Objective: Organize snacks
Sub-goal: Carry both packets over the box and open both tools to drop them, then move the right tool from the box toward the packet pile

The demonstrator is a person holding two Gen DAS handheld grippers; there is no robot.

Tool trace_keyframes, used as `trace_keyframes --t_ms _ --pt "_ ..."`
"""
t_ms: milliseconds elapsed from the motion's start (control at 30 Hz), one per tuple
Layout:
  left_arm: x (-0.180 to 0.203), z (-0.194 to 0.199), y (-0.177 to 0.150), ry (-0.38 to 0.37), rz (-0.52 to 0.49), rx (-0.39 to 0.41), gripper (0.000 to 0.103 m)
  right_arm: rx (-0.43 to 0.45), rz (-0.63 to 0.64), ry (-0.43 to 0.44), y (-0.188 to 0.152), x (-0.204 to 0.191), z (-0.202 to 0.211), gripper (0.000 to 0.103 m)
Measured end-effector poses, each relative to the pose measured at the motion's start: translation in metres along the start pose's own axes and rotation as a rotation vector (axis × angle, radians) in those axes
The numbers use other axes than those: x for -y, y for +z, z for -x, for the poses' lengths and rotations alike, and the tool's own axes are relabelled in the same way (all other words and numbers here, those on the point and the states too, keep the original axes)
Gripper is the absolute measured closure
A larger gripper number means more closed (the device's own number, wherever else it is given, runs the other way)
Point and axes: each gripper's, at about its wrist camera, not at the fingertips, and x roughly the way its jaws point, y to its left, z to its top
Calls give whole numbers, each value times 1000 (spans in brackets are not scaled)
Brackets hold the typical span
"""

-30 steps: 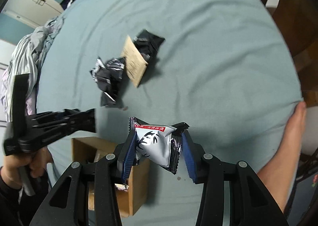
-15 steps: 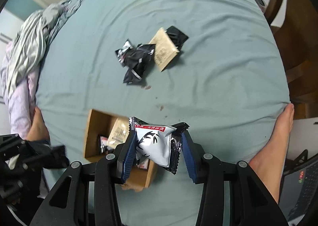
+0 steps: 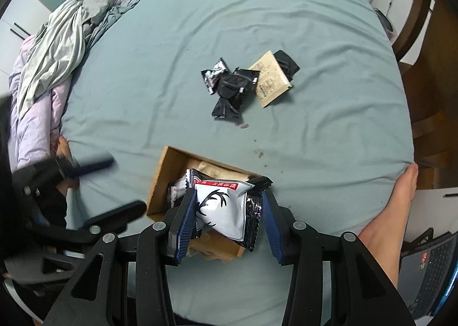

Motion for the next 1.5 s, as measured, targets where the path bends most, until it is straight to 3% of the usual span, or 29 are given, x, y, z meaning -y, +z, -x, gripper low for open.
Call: trace_keyframes --t_ms 67,367,633,800,1033,1500 --pt "-7 2 -1 48 2 16 22 -9 6 2 1 -1 -3 60" --pt "-41 -16 -22 141 39 -83 22 -83 76 -20 0 -16 -20 60" --pt "-52 -15 -29 139 78 -102 22 -121 150 2 -4 -34 -27 56" --pt "-50 -10 -25 133 75 -86 22 -192 127 71 -5 -35 -39 55" --pt "-50 -13 -26 136 69 -101 22 -199 94 24 -1 -27 -45 37" --pt "-51 -14 -27 146 75 -105 22 -197 -10 -48 -1 -16 -46 37"
